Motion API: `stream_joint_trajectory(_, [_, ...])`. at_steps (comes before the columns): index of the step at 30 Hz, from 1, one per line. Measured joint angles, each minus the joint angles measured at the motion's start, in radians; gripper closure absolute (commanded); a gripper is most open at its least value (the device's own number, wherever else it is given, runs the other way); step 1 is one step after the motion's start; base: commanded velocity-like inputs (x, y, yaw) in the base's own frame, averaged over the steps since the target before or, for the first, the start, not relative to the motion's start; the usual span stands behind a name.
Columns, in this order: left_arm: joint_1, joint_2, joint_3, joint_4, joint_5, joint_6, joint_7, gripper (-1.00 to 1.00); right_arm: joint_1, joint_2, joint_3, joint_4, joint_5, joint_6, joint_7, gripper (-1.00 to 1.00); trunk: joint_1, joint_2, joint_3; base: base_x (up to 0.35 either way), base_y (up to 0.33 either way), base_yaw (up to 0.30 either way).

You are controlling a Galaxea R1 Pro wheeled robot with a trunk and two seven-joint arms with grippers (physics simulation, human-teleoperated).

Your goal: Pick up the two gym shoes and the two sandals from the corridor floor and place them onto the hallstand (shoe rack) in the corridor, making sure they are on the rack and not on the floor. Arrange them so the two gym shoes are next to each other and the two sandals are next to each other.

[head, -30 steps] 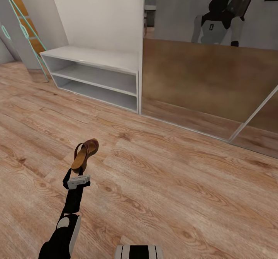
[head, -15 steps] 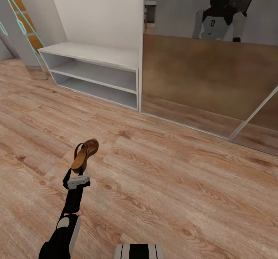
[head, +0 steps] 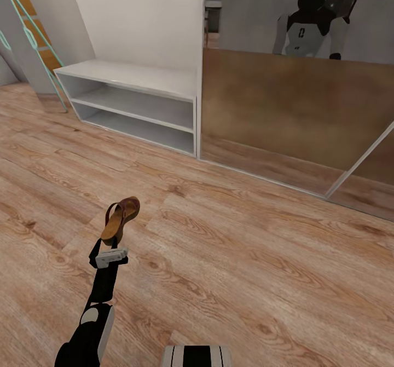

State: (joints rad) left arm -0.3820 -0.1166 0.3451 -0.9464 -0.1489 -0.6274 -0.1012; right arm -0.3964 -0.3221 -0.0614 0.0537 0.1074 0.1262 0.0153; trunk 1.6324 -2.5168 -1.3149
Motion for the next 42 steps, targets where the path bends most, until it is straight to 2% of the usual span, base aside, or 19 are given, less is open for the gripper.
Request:
stream_joint_trajectory(31, [0.0,0.0,0.0,0.003,0.0,-0.001,0.0,1.0,0.0,0.0,0.0,0.0,0.0,0.0,0.0,-1.0,0.0,0.0,0.0,0.027,0.0,0.0])
stream_joint_trajectory(36, [0.0,0.0,0.0,0.003,0.0,-0.001,0.0,1.0,0.0,0.0,0.0,0.0,0.0,0.0,0.0,-1.0,0.002,-0.001,-0.019,0.0,0.0,0.0])
stream_joint_trajectory(42, [0.0,0.0,0.0,0.003,0.0,-0.001,0.0,1.0,0.0,0.0,0.0,0.0,0.0,0.0,0.0,-1.0,0.002,-0.001,-0.019,0.0,0.0,0.0])
